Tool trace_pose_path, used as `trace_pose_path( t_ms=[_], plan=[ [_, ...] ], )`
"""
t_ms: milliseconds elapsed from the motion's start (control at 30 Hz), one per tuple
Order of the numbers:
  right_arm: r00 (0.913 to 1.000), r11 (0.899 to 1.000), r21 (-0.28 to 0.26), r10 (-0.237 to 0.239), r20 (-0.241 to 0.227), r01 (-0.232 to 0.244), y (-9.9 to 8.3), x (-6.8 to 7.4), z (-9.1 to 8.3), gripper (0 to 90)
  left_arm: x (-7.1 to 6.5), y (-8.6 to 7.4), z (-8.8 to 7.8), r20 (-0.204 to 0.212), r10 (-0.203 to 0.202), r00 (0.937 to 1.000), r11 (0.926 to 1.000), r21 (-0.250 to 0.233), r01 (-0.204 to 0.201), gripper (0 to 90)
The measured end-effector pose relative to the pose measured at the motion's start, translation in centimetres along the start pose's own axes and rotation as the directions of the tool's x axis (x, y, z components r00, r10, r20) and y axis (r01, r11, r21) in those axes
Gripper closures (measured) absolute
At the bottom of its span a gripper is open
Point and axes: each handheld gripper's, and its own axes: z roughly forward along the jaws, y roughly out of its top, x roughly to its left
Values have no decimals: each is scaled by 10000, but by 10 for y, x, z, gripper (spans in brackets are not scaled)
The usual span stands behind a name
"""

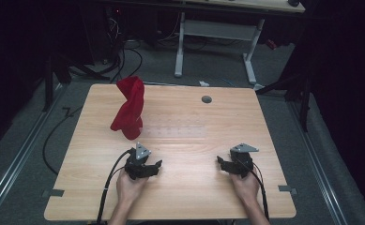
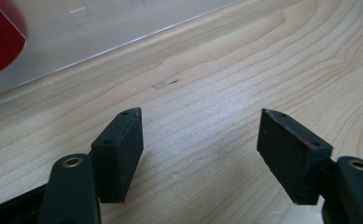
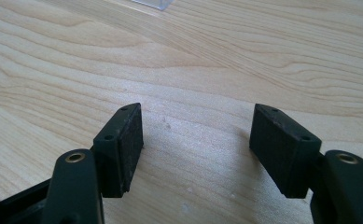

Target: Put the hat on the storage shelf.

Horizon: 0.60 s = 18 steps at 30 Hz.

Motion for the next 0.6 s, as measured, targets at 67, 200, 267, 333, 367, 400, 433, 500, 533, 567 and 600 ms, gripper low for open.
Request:
trace_pose_path(
  t_ms=[67, 200, 267, 333, 367, 400, 433, 500, 533, 567, 600],
  plan=[
    [10000, 10000, 1, 3, -2, -3, 0, 0, 0, 350, 0, -2, 1, -53, 103, 9999, 9999, 57, -103, 314],
    [10000, 10000, 4, -15, -4, 15, 0, 0, 0, 350, -1, -6, 4, -169, 291, 9994, 9994, 202, -288, 314],
    [10000, 10000, 2, -9, 1, 9, 0, 0, 0, 350, -1, -6, 4, -164, 336, 9993, 9992, 229, -332, 312],
    [10000, 10000, 2, -13, -2, 13, 0, 0, 0, 350, -1, -6, 4, -161, 314, 9994, 9992, 232, -311, 311],
    [10000, 10000, -1, -17, 0, 17, 0, 0, 0, 350, -1, -6, 4, -153, 320, 9994, 9992, 238, -316, 309],
    [10000, 10000, -1, -21, -2, 21, 0, 0, 0, 350, -1, -6, 4, -151, 324, 9994, 9992, 245, -321, 306],
    [10000, 10000, -3, -17, -3, 17, 0, 0, 0, 350, -1, -6, 4, -155, 324, 9994, 9992, 248, -320, 303],
    [10000, 10000, 0, -17, -6, 17, 0, 0, 0, 350, -1, -6, 4, -188, 327, 9993, 9992, 230, -322, 296],
    [10000, 10000, 4, -12, -6, 12, 0, 0, 0, 350, -1, -6, 4, -188, 324, 9993, 9992, 231, -320, 295],
    [10000, 10000, 1, -16, -6, 16, 0, 0, 0, 350, -1, -6, 4, -180, 316, 9993, 9992, 237, -312, 294],
    [10000, 10000, 2, -14, -5, 14, 0, 0, 0, 350, -1, -6, 4, -171, 303, 9994, 9993, 240, -299, 293]
  ],
)
